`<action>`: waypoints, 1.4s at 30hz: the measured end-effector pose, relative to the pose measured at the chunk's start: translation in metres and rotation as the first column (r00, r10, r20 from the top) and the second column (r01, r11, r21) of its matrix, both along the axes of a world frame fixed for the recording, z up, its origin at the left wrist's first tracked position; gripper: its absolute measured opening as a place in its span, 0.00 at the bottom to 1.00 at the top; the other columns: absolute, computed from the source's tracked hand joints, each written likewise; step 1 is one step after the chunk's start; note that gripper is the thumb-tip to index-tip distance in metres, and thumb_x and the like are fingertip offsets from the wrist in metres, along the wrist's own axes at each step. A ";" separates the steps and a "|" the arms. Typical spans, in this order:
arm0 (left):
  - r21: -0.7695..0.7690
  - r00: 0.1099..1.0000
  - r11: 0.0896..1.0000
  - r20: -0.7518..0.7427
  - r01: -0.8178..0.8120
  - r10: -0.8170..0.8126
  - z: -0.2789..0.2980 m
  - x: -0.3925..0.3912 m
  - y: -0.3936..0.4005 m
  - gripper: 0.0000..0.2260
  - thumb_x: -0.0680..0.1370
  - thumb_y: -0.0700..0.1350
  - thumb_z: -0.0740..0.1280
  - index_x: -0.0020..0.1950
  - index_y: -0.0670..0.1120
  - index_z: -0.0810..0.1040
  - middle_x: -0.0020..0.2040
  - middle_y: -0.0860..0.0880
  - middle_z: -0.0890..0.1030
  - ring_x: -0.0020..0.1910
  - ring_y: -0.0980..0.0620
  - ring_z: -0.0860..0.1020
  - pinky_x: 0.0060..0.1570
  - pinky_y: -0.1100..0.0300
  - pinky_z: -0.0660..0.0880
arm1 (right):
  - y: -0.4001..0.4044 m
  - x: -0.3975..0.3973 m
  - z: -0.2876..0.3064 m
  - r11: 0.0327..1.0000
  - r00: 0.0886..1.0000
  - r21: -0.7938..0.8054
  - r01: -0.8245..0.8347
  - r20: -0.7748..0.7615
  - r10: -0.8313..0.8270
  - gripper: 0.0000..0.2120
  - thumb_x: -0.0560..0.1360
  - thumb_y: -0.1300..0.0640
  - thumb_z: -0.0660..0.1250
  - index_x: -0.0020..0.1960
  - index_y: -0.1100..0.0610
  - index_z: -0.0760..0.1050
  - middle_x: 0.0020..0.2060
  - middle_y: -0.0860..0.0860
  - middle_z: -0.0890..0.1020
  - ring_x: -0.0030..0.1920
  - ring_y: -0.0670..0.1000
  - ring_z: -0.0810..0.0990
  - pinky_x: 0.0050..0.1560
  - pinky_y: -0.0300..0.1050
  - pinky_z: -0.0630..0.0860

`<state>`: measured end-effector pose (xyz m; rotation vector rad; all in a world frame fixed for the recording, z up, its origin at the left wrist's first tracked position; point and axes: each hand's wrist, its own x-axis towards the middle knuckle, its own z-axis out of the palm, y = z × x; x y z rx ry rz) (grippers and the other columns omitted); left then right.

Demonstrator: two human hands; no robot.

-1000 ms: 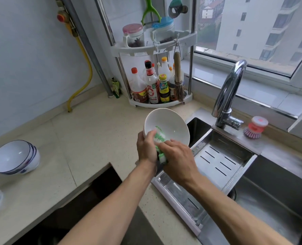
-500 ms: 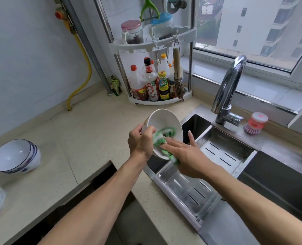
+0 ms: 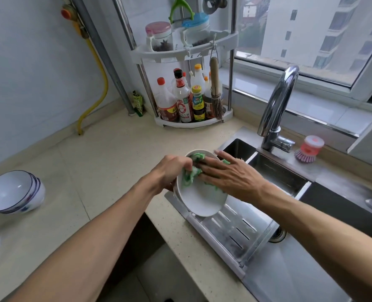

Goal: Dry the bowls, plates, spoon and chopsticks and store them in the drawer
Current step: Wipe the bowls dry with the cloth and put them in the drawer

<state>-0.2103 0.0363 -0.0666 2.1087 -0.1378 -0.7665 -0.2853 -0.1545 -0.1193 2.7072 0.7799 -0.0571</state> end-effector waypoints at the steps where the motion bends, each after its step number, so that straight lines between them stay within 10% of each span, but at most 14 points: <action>1: 0.014 0.998 0.999 -0.046 0.039 -0.038 0.000 0.000 0.001 0.22 0.62 0.52 0.65 0.51 0.41 0.79 0.48 0.38 0.82 0.44 0.38 0.81 0.36 0.53 0.78 | -0.003 0.001 -0.005 1.000 1.000 0.017 -0.026 0.015 0.026 0.45 0.78 0.57 0.67 0.78 0.50 0.34 0.76 0.51 0.33 0.75 0.55 0.30 0.71 0.58 0.28; 5: 0.048 0.994 0.995 -0.068 0.092 -0.089 0.000 0.001 0.001 0.21 0.62 0.52 0.64 0.50 0.42 0.79 0.46 0.41 0.81 0.42 0.41 0.81 0.35 0.56 0.77 | -0.002 -0.011 -0.023 0.973 0.987 0.222 -0.060 0.158 0.025 0.39 0.67 0.58 0.76 0.76 0.54 0.67 0.77 0.56 0.59 0.77 0.56 0.53 0.74 0.62 0.47; 10: -0.061 0.990 0.989 0.003 -0.138 0.138 -0.009 -0.002 -0.009 0.10 0.71 0.49 0.66 0.46 0.42 0.77 0.40 0.42 0.76 0.35 0.44 0.76 0.31 0.60 0.71 | 0.019 -0.049 -0.049 0.732 0.981 0.660 0.166 -0.036 -0.189 0.34 0.71 0.67 0.69 0.75 0.52 0.68 0.73 0.52 0.71 0.77 0.54 0.62 0.76 0.56 0.38; 13: -0.117 0.957 0.959 -0.173 -0.256 0.234 -0.017 -0.001 -0.011 0.21 0.65 0.53 0.67 0.53 0.42 0.78 0.46 0.38 0.79 0.41 0.40 0.79 0.39 0.54 0.73 | 0.028 -0.054 -0.044 0.601 0.974 0.785 0.150 -0.014 -0.226 0.23 0.70 0.68 0.70 0.63 0.51 0.80 0.55 0.50 0.82 0.61 0.54 0.77 0.77 0.56 0.50; 16: -0.167 0.930 0.961 -0.331 -0.223 0.158 -0.021 0.003 -0.016 0.27 0.69 0.53 0.68 0.64 0.42 0.76 0.54 0.37 0.80 0.49 0.39 0.79 0.48 0.49 0.75 | 0.021 -0.052 -0.038 0.680 0.974 0.729 0.076 0.093 -0.208 0.17 0.68 0.68 0.72 0.52 0.53 0.82 0.42 0.49 0.80 0.46 0.54 0.75 0.68 0.62 0.69; 19: 0.076 0.994 0.997 0.104 0.032 -0.039 -0.027 0.009 -0.018 0.32 0.78 0.54 0.68 0.78 0.46 0.63 0.74 0.40 0.67 0.70 0.41 0.70 0.66 0.44 0.70 | 0.014 -0.048 -0.034 0.685 0.979 0.716 0.138 0.007 -0.205 0.09 0.70 0.64 0.72 0.48 0.53 0.81 0.39 0.50 0.80 0.41 0.53 0.73 0.52 0.55 0.74; 21: 0.326 0.849 0.903 0.356 0.280 -0.391 -0.024 0.003 -0.014 0.36 0.76 0.59 0.68 0.80 0.49 0.60 0.81 0.46 0.54 0.80 0.45 0.52 0.76 0.42 0.55 | 0.006 -0.045 -0.031 0.668 0.973 0.715 0.207 -0.075 -0.220 0.09 0.70 0.64 0.71 0.48 0.54 0.81 0.40 0.50 0.81 0.41 0.53 0.75 0.49 0.53 0.73; 24: 0.688 0.430 0.475 0.255 0.549 -0.866 -0.029 -0.006 -0.010 0.29 0.71 0.63 0.70 0.70 0.52 0.76 0.82 0.48 0.51 0.80 0.50 0.39 0.77 0.43 0.34 | -0.008 -0.042 -0.030 0.653 0.973 0.723 0.225 -0.134 -0.186 0.09 0.72 0.64 0.71 0.49 0.54 0.82 0.42 0.49 0.82 0.41 0.51 0.75 0.49 0.48 0.72; 27: 0.805 0.250 0.342 0.247 0.485 -0.936 -0.043 -0.005 -0.019 0.11 0.75 0.52 0.71 0.57 0.52 0.83 0.69 0.46 0.75 0.76 0.47 0.63 0.79 0.43 0.47 | -0.012 -0.039 -0.028 0.619 0.969 0.745 0.248 -0.181 -0.170 0.07 0.73 0.63 0.71 0.50 0.55 0.83 0.46 0.48 0.83 0.46 0.51 0.76 0.53 0.49 0.75; 30: 0.778 0.307 0.433 0.319 0.456 -0.897 -0.042 -0.001 -0.027 0.08 0.76 0.50 0.72 0.53 0.51 0.85 0.49 0.49 0.84 0.57 0.48 0.79 0.64 0.52 0.72 | -0.018 -0.036 -0.026 0.571 0.954 0.768 0.292 -0.193 -0.229 0.10 0.73 0.62 0.73 0.54 0.55 0.83 0.50 0.50 0.84 0.51 0.53 0.79 0.57 0.54 0.77; 34: 0.575 0.590 0.601 0.237 0.555 -0.772 -0.032 0.005 -0.032 0.11 0.70 0.51 0.78 0.48 0.47 0.86 0.42 0.50 0.84 0.42 0.50 0.81 0.43 0.56 0.78 | -0.032 -0.037 -0.022 0.390 0.891 0.834 0.389 -0.233 -0.390 0.23 0.70 0.58 0.78 0.64 0.54 0.81 0.63 0.52 0.81 0.61 0.52 0.79 0.64 0.47 0.75; 39: 0.138 0.846 0.840 0.031 0.524 -0.533 -0.035 -0.005 -0.030 0.07 0.69 0.41 0.80 0.40 0.44 0.82 0.35 0.50 0.82 0.33 0.55 0.82 0.31 0.62 0.76 | -0.024 -0.042 -0.033 -0.061 0.755 0.933 0.354 -0.324 -0.570 0.19 0.75 0.64 0.73 0.64 0.52 0.79 0.57 0.51 0.82 0.52 0.51 0.83 0.51 0.28 0.74; 42: -0.019 0.921 0.920 0.025 0.390 -0.390 -0.037 -0.015 -0.037 0.05 0.72 0.39 0.77 0.41 0.42 0.82 0.32 0.50 0.82 0.28 0.56 0.81 0.26 0.64 0.73 | 0.012 -0.049 -0.025 -0.409 0.816 0.830 0.378 -0.508 -0.275 0.34 0.77 0.62 0.69 0.77 0.44 0.59 0.64 0.44 0.74 0.57 0.48 0.80 0.57 0.41 0.80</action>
